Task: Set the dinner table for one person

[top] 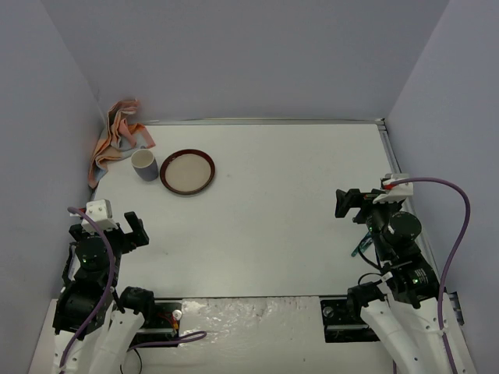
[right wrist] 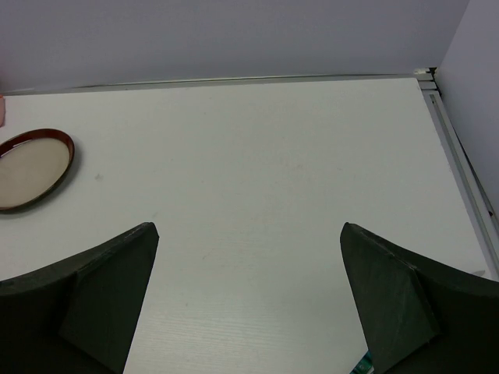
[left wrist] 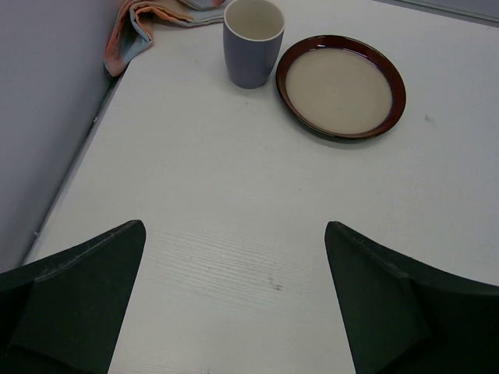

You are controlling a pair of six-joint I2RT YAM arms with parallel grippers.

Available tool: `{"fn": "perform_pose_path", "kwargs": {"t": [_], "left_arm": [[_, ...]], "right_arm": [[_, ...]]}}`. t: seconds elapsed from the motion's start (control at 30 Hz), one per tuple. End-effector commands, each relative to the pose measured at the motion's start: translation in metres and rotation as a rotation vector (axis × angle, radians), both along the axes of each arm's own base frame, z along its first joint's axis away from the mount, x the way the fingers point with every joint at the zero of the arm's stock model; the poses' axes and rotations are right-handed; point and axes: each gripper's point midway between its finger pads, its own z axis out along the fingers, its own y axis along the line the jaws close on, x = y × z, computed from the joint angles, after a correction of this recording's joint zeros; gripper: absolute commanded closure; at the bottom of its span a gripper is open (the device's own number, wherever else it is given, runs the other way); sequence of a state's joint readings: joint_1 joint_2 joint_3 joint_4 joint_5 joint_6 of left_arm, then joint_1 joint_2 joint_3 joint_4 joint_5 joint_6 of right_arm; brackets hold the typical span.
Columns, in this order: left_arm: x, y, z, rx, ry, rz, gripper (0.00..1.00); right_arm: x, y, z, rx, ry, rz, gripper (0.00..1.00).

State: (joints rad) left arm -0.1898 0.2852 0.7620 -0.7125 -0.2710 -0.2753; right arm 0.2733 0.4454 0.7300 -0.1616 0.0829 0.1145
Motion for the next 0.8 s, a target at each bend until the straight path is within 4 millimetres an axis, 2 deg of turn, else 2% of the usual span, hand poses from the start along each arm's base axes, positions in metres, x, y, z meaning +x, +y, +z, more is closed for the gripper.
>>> {"fn": "perform_pose_path", "kwargs": {"t": [0.0,0.07,0.27,0.33,0.4,0.43,0.5,0.57,0.6,0.63,0.7,0.77], "left_arm": [[0.01,-0.001,0.015,-0.023,-0.056,0.015,0.03],[0.01,0.0,0.014,-0.023,-0.051,0.019,0.03],[0.018,-0.004,0.007,-0.035,-0.01,0.021,0.03],[0.026,-0.008,0.001,-0.063,0.028,0.025,0.03],[0.044,-0.017,-0.011,-0.109,0.09,0.032,0.03],[0.049,-0.02,-0.009,-0.132,0.082,0.031,0.03],[0.074,-0.027,-0.01,-0.194,0.106,0.07,0.03],[0.099,-0.028,-0.001,-0.209,0.107,0.104,0.03],[0.113,-0.028,-0.005,-0.203,0.129,0.124,0.03],[0.125,-0.026,-0.002,-0.197,0.136,0.144,0.03],[0.165,-0.022,0.009,-0.196,0.148,0.185,0.03],[0.195,-0.005,0.017,-0.221,0.142,0.244,0.03]], "right_arm": [[0.004,0.001,0.035,0.043,-0.092,-0.004,0.0],[0.002,0.002,0.038,0.045,-0.1,0.006,0.0],[0.007,0.015,0.029,0.074,-0.057,0.061,0.0],[0.01,0.031,0.022,0.095,-0.025,0.136,0.0],[0.013,0.038,0.018,0.121,-0.006,0.158,0.0],[0.015,0.039,0.016,0.125,0.004,0.16,0.0],[0.019,0.044,0.014,0.135,0.017,0.179,0.0],[0.022,0.05,0.012,0.136,0.031,0.201,0.0],[0.022,0.052,0.013,0.138,0.034,0.211,0.0],[0.024,0.053,0.011,0.141,0.047,0.216,0.0],[0.025,0.059,0.011,0.15,0.055,0.242,0.0],[0.025,0.065,0.011,0.161,0.064,0.269,0.0]]}}
